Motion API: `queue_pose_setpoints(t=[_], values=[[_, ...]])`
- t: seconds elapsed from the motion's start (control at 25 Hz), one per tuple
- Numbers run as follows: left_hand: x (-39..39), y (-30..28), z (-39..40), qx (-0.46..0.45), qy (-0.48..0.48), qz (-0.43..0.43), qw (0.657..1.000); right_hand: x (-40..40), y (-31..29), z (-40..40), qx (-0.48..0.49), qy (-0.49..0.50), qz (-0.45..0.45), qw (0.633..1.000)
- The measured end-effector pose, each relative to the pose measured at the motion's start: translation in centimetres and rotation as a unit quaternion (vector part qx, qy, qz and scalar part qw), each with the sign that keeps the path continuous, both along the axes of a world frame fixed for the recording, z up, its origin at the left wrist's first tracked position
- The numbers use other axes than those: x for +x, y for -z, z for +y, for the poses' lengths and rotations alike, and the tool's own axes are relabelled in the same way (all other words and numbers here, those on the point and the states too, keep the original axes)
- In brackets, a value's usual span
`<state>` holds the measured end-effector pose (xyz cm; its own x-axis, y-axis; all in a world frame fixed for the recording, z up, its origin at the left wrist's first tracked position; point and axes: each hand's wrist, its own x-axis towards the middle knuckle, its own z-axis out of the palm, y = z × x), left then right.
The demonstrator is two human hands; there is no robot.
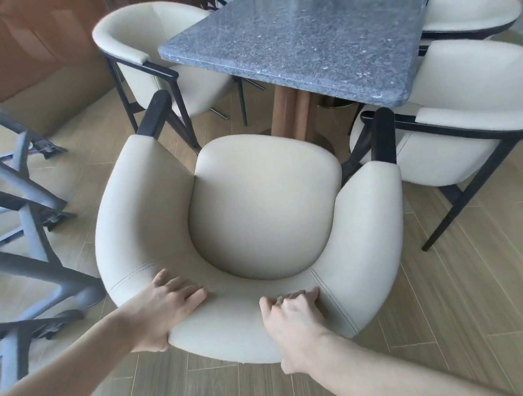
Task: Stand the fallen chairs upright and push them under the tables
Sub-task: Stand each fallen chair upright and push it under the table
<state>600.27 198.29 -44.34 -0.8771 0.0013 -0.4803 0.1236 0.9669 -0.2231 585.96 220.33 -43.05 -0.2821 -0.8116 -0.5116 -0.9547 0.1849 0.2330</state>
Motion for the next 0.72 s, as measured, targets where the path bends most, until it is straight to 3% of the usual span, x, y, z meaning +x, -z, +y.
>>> queue_pose_setpoints(t=[0.36,0.72], values=[[-8.3,-3.0,-4.3,0.055,-0.064,0.048,0.995,-7.6,-1.8,-2.8,-0.089,0.078,-0.024,0.993],[-9.4,-3.6,-5.0,0.064,-0.050,0.057,0.995,-9.7,-1.2,-3.1,-0.141,0.045,-0.033,0.988]])
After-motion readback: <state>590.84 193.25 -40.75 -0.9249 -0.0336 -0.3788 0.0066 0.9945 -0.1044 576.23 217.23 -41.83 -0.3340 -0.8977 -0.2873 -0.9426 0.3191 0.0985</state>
